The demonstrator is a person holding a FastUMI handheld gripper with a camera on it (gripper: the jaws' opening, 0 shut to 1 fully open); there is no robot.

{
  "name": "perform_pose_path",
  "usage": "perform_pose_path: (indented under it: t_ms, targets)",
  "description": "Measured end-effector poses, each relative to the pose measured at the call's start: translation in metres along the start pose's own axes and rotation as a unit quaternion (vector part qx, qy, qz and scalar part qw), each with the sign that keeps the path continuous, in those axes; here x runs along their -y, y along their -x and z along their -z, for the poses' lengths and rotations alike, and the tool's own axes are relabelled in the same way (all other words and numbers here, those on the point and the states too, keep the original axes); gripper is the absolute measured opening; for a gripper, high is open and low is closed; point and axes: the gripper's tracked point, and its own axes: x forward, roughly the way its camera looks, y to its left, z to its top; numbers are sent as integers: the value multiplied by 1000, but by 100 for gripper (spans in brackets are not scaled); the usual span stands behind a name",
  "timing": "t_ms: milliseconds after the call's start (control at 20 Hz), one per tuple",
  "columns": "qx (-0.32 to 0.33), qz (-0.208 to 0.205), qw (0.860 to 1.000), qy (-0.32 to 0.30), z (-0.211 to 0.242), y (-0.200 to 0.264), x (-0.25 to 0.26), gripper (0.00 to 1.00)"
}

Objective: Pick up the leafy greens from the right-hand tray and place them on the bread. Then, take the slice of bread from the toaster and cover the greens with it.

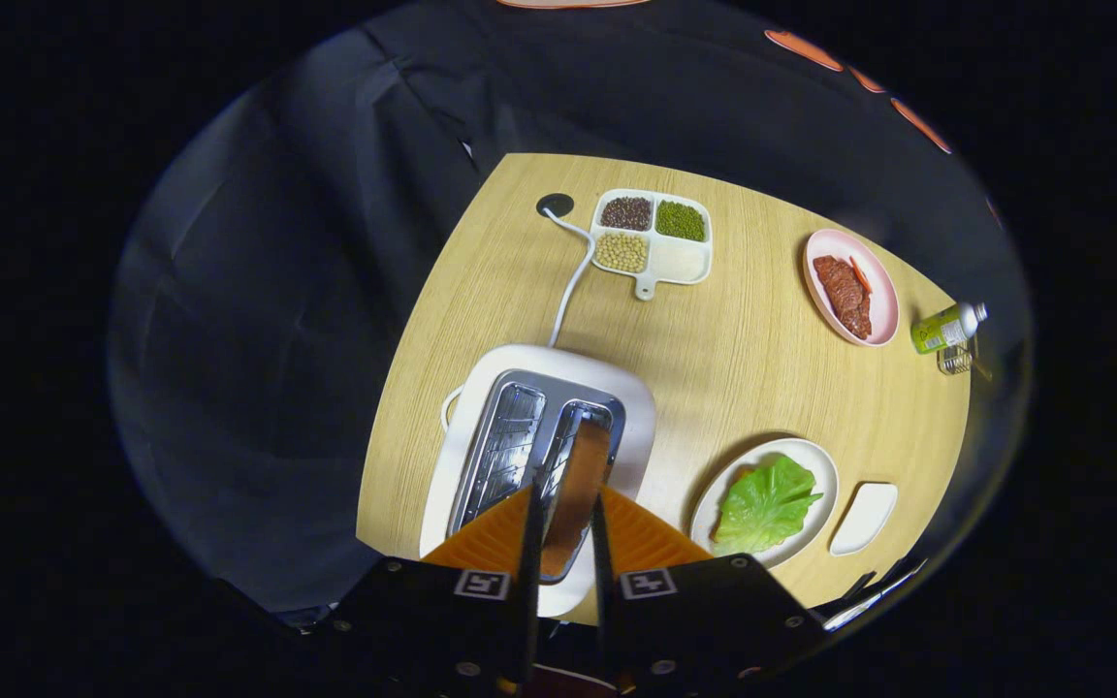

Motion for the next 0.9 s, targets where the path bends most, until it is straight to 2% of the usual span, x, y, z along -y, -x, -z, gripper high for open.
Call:
perform_pose_path:
  t_ms: [50,250,750,900]
  targets:
    - [0,-1,1000,-4,-2,0,-2,18]
    - [12,-1,1000,-14,-5,7,-4,6]
    - [62,-55,995,-58,-11,86,2,5]
    - [82,-64,993,-61,-10,107,19,5]
